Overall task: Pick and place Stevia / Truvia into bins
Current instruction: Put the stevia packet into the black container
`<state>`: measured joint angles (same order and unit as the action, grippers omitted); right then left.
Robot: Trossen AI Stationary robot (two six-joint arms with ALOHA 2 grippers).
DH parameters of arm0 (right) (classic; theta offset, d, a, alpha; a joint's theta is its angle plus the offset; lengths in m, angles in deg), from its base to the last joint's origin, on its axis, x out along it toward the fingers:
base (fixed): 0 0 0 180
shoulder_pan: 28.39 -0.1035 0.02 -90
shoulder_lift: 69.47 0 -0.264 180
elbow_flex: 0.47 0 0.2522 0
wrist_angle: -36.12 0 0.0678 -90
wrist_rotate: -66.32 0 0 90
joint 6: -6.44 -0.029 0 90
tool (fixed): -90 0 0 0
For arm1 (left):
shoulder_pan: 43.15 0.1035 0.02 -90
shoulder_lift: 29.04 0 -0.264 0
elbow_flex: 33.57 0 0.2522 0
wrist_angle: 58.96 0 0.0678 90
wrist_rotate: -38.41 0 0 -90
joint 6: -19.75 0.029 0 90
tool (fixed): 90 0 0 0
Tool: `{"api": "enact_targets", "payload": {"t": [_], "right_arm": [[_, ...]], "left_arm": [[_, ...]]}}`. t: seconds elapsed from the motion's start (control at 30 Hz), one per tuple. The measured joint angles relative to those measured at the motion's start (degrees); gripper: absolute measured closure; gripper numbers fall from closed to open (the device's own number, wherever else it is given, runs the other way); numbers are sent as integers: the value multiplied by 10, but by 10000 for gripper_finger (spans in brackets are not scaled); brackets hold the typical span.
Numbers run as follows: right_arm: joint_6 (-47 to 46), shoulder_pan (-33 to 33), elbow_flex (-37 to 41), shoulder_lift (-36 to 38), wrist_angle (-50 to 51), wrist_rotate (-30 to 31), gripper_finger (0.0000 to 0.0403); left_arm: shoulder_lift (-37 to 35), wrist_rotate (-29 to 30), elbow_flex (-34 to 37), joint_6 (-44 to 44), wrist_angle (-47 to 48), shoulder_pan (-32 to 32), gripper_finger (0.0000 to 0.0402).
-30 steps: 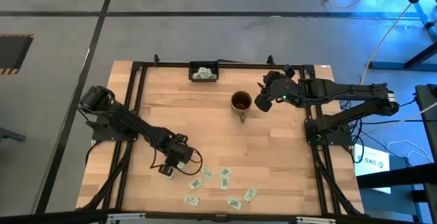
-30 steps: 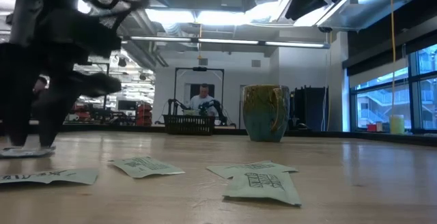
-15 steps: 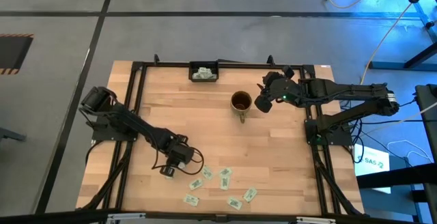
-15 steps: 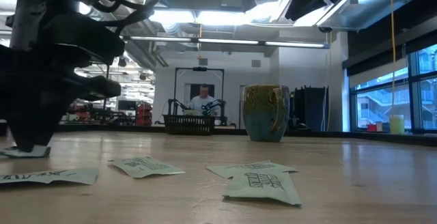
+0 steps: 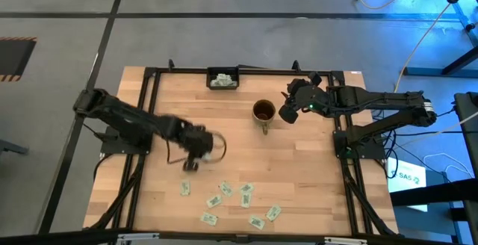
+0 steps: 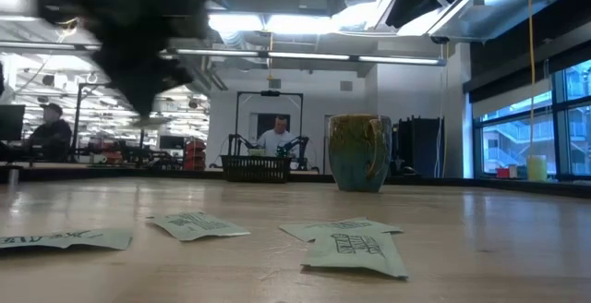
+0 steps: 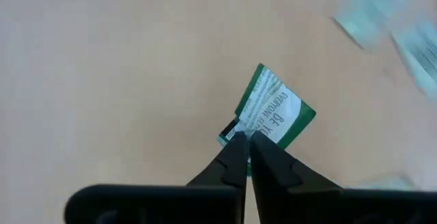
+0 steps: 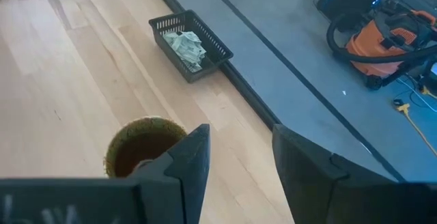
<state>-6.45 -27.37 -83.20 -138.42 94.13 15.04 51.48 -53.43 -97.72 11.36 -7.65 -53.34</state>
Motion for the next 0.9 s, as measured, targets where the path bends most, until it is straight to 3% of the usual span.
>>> {"api": "enact_targets", "payload": {"t": [0.17,0.23,0.5,0.6,0.7,0.9], "right_arm": [[13,0,0,0,0,0,240],[14,0,0,0,-1,0,240],[16,0,0,0,0,0,240],[16,0,0,0,3,0,240],[26,0,0,0,7,0,240],[31,0,0,0,15,0,240]], "left_arm": [[-34,107,-43,-4,-2,128,391],[-35,121,-65,-9,-12,188,390],[4,82,-123,26,-134,389,393],[40,40,-140,25,-151,445,393],[89,5,-158,26,-154,476,393],[197,1,-196,27,-151,491,393]]}}
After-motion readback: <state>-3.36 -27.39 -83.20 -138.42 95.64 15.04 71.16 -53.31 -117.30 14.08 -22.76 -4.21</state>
